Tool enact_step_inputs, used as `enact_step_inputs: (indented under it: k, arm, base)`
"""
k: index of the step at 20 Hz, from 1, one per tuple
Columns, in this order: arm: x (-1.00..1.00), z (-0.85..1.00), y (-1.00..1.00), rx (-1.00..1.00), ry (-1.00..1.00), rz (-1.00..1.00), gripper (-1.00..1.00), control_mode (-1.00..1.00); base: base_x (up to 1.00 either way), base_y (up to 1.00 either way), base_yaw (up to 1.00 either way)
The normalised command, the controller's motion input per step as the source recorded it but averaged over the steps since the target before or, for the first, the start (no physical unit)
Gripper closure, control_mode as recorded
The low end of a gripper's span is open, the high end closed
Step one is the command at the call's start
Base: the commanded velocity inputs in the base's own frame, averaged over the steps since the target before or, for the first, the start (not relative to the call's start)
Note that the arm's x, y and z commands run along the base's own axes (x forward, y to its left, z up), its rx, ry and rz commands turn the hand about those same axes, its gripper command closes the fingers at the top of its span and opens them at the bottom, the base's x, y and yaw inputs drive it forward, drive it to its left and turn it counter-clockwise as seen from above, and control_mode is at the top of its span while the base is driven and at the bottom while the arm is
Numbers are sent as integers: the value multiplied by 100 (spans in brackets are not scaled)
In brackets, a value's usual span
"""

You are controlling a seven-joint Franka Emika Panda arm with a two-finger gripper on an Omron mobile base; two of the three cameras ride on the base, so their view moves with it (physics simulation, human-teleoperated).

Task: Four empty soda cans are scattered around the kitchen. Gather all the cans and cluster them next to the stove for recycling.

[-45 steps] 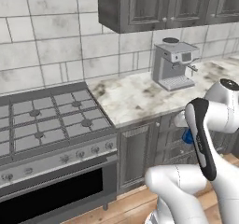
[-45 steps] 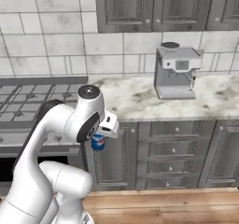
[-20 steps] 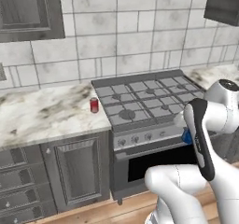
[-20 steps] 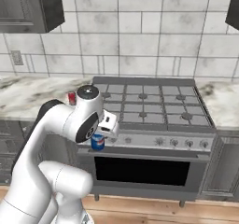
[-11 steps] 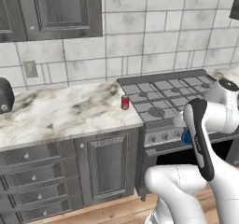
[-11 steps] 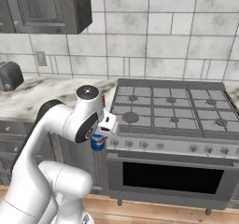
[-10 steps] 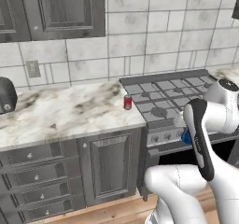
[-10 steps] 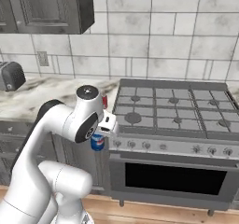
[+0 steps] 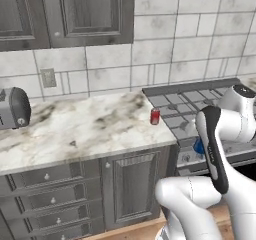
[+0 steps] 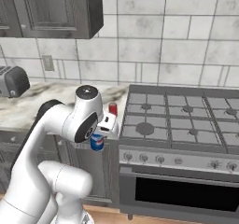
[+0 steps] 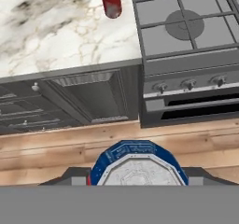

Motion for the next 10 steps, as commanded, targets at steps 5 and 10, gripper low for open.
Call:
enact_step_inputs:
  k: [5, 10]
  arm:
    - [0, 0, 0, 0, 0, 0, 100, 100]
    - [0, 0, 0, 0, 0, 0, 100, 100]
  base:
    - [38, 3, 0]
    - [36, 10, 0]
